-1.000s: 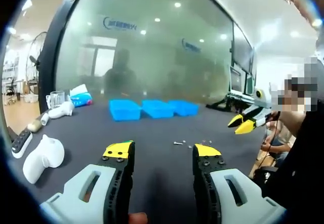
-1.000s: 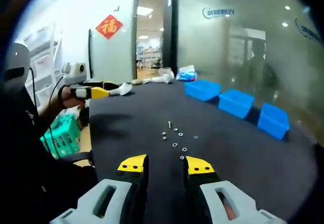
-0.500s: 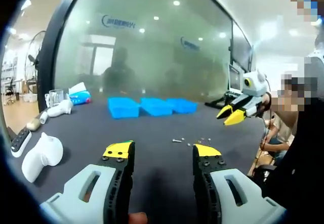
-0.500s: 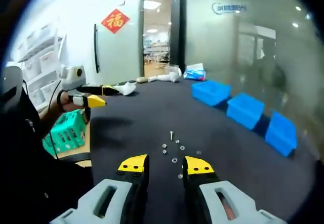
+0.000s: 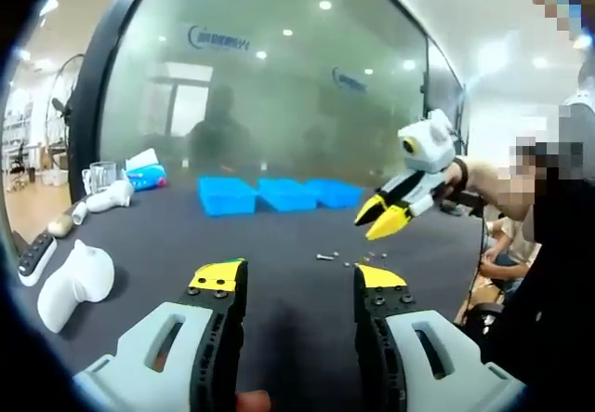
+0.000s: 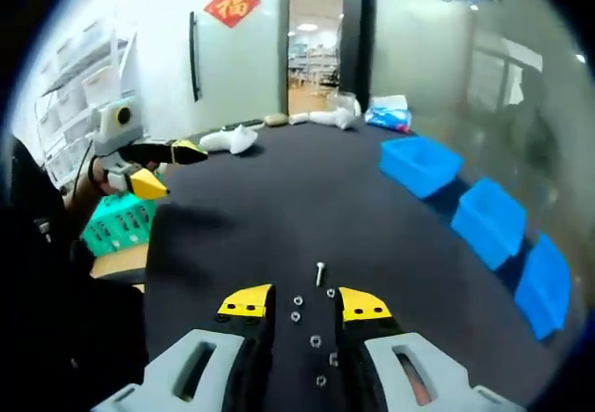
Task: Sort the screws, nuts, and washers into the corresponding bins
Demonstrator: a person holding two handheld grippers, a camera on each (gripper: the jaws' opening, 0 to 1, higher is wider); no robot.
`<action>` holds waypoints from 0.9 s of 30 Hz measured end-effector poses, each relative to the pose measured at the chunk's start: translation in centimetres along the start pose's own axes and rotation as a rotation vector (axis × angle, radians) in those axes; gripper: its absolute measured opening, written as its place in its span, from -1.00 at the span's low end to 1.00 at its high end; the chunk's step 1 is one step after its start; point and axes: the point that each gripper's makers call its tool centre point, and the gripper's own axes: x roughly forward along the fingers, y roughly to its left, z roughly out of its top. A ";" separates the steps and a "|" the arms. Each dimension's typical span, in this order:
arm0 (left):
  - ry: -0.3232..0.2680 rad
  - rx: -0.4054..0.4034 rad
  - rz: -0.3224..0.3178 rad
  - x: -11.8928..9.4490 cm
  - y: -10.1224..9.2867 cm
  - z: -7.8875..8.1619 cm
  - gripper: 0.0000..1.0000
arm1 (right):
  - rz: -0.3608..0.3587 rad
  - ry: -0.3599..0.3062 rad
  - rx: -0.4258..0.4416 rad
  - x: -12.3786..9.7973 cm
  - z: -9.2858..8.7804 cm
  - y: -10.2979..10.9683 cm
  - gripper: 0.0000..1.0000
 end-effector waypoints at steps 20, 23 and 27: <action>-0.003 -0.014 -0.002 -0.1 0.0 -0.3 -0.11 | 0.031 0.110 -0.042 4.8 -1.0 -1.1 -0.67; -0.002 -0.014 -0.002 0.0 0.0 -0.3 -0.11 | 0.026 0.103 -0.029 5.0 -0.8 -1.4 -0.71; -0.005 -0.014 -0.002 0.0 0.0 -0.2 -0.11 | 0.028 0.107 -0.013 5.3 -0.9 -1.6 -0.73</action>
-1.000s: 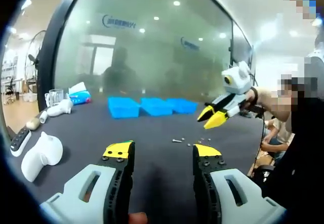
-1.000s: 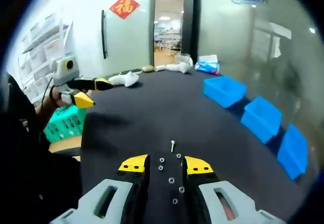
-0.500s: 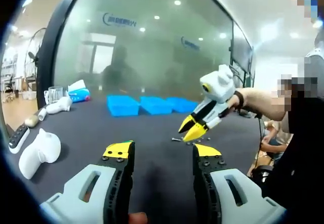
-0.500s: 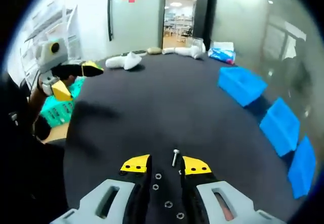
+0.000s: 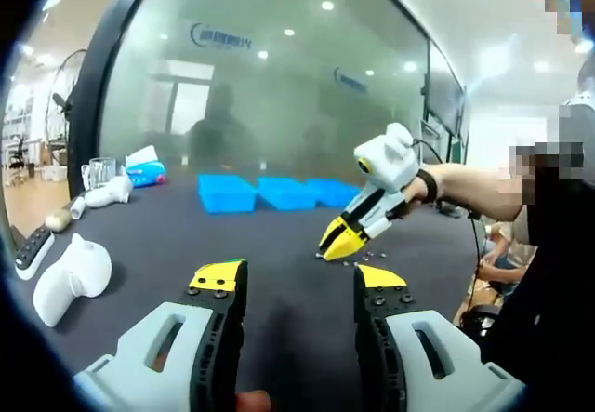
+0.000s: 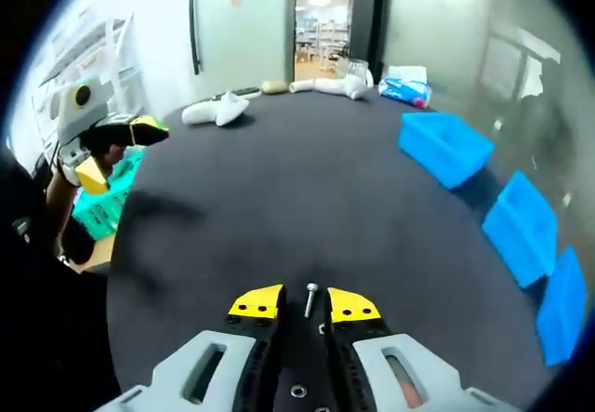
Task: Sort the screws, nuts, and washers into the corresponding bins
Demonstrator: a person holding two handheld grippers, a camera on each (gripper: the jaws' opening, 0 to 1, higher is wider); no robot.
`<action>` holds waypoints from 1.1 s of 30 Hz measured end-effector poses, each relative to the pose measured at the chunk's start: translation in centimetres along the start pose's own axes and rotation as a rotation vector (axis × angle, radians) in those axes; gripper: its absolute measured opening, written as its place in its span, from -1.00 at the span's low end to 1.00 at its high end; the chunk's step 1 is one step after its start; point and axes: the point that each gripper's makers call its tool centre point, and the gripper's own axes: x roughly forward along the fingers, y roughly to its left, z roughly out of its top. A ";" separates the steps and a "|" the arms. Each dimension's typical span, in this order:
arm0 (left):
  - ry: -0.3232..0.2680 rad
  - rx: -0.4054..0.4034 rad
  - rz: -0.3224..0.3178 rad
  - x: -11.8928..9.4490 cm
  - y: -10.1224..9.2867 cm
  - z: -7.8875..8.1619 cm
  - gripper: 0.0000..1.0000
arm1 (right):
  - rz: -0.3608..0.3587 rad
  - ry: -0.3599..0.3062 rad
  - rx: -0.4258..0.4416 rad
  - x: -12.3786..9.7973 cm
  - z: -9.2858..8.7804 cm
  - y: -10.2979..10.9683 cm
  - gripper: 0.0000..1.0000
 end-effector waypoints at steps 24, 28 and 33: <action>0.006 0.002 0.003 0.0 0.0 -0.1 -0.11 | -0.014 0.028 0.057 0.8 -0.7 -0.5 -0.97; 0.008 0.005 0.003 0.1 0.0 -0.1 -0.11 | -0.017 0.013 0.062 0.7 -0.6 -0.4 -0.97; 0.005 0.006 0.000 0.3 -0.1 0.1 -0.11 | -0.015 -0.062 0.091 -0.5 0.0 -0.2 -0.97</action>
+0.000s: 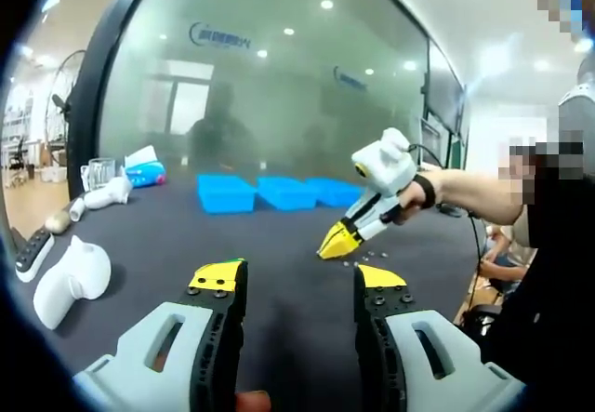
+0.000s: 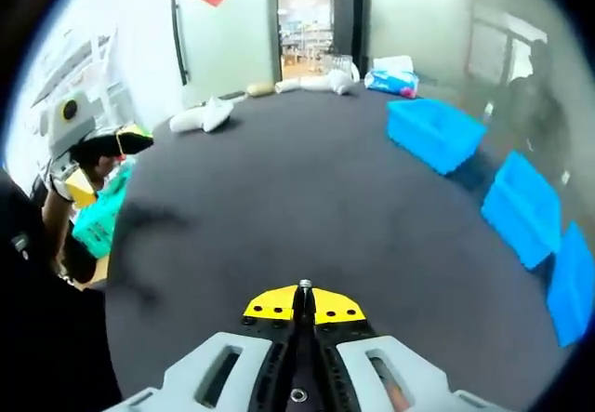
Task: Sort the screws, nuts, and washers into the corresponding bins
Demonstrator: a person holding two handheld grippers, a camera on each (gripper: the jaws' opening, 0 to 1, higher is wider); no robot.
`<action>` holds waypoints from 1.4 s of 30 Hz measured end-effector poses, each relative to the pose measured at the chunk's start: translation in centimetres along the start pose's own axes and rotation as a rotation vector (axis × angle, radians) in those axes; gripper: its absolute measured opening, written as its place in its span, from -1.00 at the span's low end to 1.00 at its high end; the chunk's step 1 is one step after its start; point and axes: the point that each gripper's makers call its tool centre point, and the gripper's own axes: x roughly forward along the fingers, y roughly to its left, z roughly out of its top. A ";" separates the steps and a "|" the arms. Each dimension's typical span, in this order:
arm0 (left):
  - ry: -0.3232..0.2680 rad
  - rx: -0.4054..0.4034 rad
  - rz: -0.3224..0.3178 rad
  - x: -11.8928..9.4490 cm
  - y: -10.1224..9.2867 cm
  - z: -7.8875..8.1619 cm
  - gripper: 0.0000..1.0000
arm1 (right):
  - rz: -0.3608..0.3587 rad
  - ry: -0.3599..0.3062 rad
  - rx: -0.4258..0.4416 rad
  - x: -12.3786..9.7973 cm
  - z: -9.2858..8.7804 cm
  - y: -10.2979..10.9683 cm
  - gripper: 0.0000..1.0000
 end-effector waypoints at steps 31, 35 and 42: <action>-0.016 0.025 -0.008 0.3 -0.8 1.1 -0.11 | -0.489 -0.679 0.161 -21.5 -5.0 -2.2 -0.97; -0.020 0.032 -0.013 0.3 -1.0 1.3 -0.11 | -0.519 -0.696 0.185 -22.5 -6.0 -2.4 -0.97; -0.021 0.024 -0.010 0.4 -0.8 1.1 -0.11 | -0.565 -0.734 0.200 -23.4 -5.6 -3.6 -0.97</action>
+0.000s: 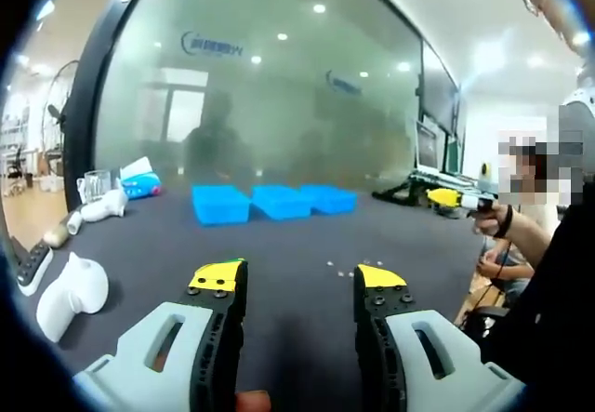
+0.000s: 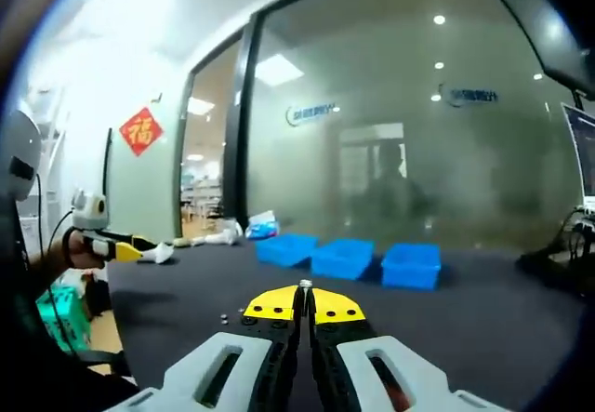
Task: Sort the screws, nuts, and washers into the corresponding bins
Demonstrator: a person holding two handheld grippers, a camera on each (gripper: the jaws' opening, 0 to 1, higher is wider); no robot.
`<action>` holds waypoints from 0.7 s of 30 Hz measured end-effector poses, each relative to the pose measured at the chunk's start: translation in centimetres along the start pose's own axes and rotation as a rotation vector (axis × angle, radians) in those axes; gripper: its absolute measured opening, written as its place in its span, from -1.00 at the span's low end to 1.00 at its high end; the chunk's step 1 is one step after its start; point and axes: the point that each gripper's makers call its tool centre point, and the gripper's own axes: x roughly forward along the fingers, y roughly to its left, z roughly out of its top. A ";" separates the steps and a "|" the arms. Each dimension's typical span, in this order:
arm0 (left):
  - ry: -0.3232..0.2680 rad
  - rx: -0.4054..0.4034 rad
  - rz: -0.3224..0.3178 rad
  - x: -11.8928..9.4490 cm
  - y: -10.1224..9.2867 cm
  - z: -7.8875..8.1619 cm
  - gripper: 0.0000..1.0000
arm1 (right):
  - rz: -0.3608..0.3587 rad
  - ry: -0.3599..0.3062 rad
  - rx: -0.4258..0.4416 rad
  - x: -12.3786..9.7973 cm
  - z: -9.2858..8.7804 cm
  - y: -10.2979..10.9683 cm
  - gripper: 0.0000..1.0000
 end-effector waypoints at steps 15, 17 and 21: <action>-0.005 0.000 0.008 -0.2 0.3 0.1 -0.11 | -0.069 -0.040 -0.049 6.4 3.8 -6.3 -0.97; -0.005 0.000 0.008 -0.2 0.3 0.1 -0.11 | -0.078 -0.039 -0.046 7.5 4.1 -7.4 -0.97; -0.004 0.000 0.010 -0.2 0.4 0.0 -0.11 | -0.100 -0.023 -0.043 10.6 4.3 -9.7 -0.97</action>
